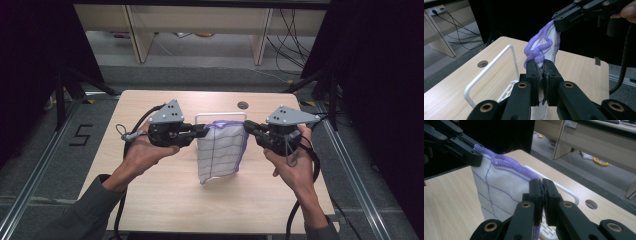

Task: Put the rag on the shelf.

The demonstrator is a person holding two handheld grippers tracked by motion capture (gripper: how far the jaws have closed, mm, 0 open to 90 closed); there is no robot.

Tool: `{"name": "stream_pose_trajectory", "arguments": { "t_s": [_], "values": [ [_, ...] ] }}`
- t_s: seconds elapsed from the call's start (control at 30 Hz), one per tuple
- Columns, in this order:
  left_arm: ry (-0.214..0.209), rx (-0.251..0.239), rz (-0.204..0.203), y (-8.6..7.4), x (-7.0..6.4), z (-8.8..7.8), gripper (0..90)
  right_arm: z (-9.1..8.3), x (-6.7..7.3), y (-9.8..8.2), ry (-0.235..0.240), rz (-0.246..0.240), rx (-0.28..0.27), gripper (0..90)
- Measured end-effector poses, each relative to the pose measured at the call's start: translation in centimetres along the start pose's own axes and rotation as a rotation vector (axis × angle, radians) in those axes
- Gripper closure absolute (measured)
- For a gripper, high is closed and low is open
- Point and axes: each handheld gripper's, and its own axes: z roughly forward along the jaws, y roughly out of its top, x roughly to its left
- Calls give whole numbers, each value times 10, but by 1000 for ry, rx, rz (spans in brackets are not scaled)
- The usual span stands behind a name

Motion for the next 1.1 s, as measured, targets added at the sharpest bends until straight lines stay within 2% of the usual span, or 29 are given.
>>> {"name": "stream_pose_trajectory", "arguments": {
  "t_s": [0.03,0.13,0.27,0.3,0.37,0.43,0.47,0.53,0.57,0.67,0.73,0.8,0.83,0.9,1.07,1.1],
  "values": [
    [5,0,3,2,3,0,838,0,-1,2,-17,-10,-8,871],
    [24,-7,-12,7,10,1,838,3,-6,9,-14,0,-8,871],
    [41,-19,-20,14,18,3,838,7,-11,18,-35,-8,-17,871],
    [43,-20,-20,15,20,4,838,9,-12,22,-21,-3,-18,871],
    [54,-24,-25,18,22,4,838,10,-15,27,-50,-9,-21,871],
    [61,-30,-28,21,26,5,838,12,-17,32,-34,-2,-13,871],
    [65,-32,-31,23,28,5,838,12,-19,34,-50,-9,-15,871],
    [71,-39,-35,26,31,5,838,13,-22,39,-40,-3,-12,870],
    [73,-42,-39,27,32,5,838,14,-24,41,-56,-14,-21,870],
    [81,-53,-45,34,37,8,838,16,-28,46,-55,-4,-25,870],
    [84,-57,-51,37,40,10,838,18,-30,49,-73,-7,-31,871],
    [90,-59,-57,40,44,12,838,20,-34,52,-56,0,-36,871],
    [91,-60,-63,41,45,12,838,20,-35,54,-75,-12,-31,871],
    [97,-54,-67,43,48,13,838,21,-37,56,-74,2,-31,871],
    [110,-52,-78,47,56,16,838,25,-42,62,-87,2,-42,871],
    [115,-55,-82,48,57,16,838,25,-43,63,-77,-2,-38,871]
  ]
}}
